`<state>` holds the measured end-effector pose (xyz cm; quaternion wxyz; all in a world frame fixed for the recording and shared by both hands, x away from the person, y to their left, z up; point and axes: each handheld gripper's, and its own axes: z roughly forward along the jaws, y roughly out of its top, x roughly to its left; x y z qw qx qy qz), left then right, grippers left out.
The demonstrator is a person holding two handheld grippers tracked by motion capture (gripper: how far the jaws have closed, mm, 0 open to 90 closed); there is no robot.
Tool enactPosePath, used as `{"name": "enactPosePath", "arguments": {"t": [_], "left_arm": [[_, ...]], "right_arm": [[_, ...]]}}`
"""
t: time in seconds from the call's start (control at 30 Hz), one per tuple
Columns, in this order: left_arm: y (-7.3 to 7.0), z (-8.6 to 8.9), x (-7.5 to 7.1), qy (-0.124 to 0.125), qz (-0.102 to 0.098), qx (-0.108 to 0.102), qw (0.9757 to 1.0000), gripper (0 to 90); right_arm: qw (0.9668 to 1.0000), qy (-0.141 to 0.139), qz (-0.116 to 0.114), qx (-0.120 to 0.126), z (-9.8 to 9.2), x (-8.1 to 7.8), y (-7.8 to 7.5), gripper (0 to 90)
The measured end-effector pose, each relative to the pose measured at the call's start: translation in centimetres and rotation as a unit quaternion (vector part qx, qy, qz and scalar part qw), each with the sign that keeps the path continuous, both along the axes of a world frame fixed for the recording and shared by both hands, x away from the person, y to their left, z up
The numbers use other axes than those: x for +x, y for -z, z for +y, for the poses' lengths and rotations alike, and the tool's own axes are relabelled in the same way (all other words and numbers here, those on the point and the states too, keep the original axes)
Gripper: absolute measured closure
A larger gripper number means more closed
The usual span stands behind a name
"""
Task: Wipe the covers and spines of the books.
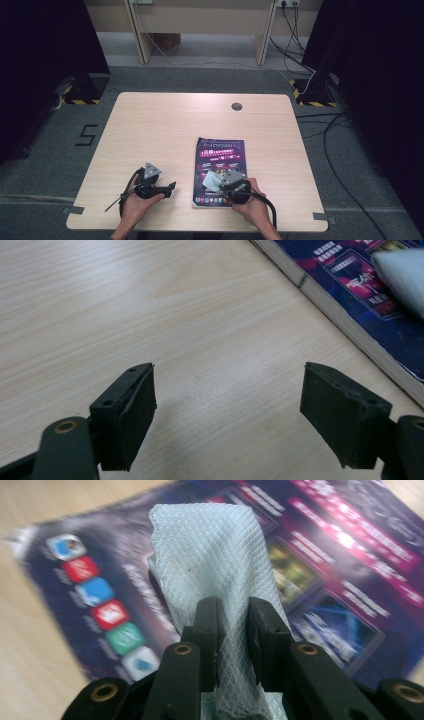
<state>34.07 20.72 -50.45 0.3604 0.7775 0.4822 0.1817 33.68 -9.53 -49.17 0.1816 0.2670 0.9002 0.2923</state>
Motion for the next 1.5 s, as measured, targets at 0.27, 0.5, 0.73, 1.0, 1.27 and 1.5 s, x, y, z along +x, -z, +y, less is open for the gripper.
{"name": "enactPosePath", "arguments": {"t": [0.27,0.5,0.73,1.0,1.27,1.5], "left_arm": [[-0.2,0.7,0.1,-0.020,-0.007,-0.001,0.9998,21.9],[-0.1,0.7,0.1,-0.022,-0.007,0.003,0.9997,21.9],[0.0,0.4,0.2,-0.017,-0.006,0.004,0.9998,21.9],[0.0,0.1,0.2,-0.008,-0.005,0.006,0.9999,21.9],[0.1,-0.2,0.2,0.000,-0.003,0.002,1.0000,21.7],[0.1,-0.4,0.2,0.005,-0.003,0.000,1.0000,21.7]], "right_arm": [[0.9988,-0.048,0.000,-0.001,3.3,-2.0,0.1,75.8],[0.9969,-0.079,-0.004,-0.005,5.2,-3.6,0.1,76.0],[0.9964,-0.084,0.006,0.004,5.1,-3.5,0.0,75.5],[0.9986,-0.052,0.012,-0.003,2.5,-2.0,-0.1,75.2],[0.9994,0.022,0.020,0.016,-2.3,0.9,-0.1,75.3],[0.9981,0.060,0.013,0.006,-4.8,1.9,-0.2,75.2]]}}
